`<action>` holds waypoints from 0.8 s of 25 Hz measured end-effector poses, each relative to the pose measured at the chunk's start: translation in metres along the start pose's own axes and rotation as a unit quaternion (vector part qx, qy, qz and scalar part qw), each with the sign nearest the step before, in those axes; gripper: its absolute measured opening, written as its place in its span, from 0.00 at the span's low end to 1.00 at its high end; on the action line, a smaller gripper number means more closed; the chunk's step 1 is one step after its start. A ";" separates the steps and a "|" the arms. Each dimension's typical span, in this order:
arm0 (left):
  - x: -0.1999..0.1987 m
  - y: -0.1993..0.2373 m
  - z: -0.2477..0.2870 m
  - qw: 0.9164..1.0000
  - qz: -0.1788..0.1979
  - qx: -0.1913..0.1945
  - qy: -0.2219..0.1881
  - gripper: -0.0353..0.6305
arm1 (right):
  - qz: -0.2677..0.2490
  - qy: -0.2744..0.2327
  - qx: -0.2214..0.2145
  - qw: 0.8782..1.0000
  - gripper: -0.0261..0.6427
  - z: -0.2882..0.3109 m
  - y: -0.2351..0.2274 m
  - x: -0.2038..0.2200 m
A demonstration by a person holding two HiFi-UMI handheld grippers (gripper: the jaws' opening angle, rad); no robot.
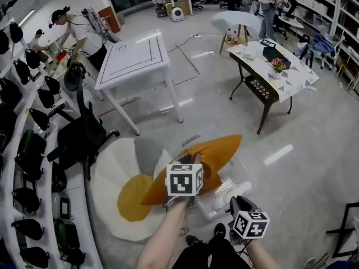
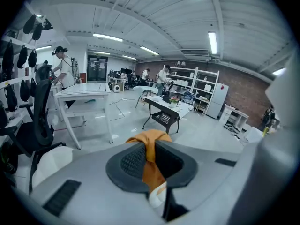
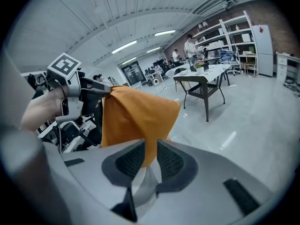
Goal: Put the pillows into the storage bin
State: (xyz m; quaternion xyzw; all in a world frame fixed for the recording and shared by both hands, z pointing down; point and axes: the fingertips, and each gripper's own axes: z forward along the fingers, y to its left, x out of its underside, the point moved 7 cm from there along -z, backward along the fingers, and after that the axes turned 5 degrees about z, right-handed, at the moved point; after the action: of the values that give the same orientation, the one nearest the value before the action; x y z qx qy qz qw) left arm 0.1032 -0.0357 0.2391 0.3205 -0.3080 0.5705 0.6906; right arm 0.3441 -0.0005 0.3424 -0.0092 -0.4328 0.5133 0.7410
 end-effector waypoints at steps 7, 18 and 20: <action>-0.037 -0.029 0.038 1.000 0.015 0.016 -0.004 0.12 | 0.024 -0.010 0.018 0.999 0.16 -0.010 -0.035 -0.014; -0.068 -0.053 0.066 0.998 0.024 0.058 -0.004 0.12 | 0.052 -0.016 0.041 0.998 0.15 -0.012 -0.065 -0.029; -0.058 -0.052 0.075 0.998 0.018 0.059 0.010 0.12 | 0.051 -0.016 0.040 0.998 0.15 -0.009 -0.065 -0.032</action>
State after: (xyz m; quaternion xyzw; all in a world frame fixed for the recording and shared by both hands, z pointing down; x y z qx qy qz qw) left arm 0.1408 -0.1371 0.2335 0.3495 -0.2721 0.6034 0.6631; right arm 0.3958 -0.0515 0.3465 0.0060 -0.4228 0.5674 0.7066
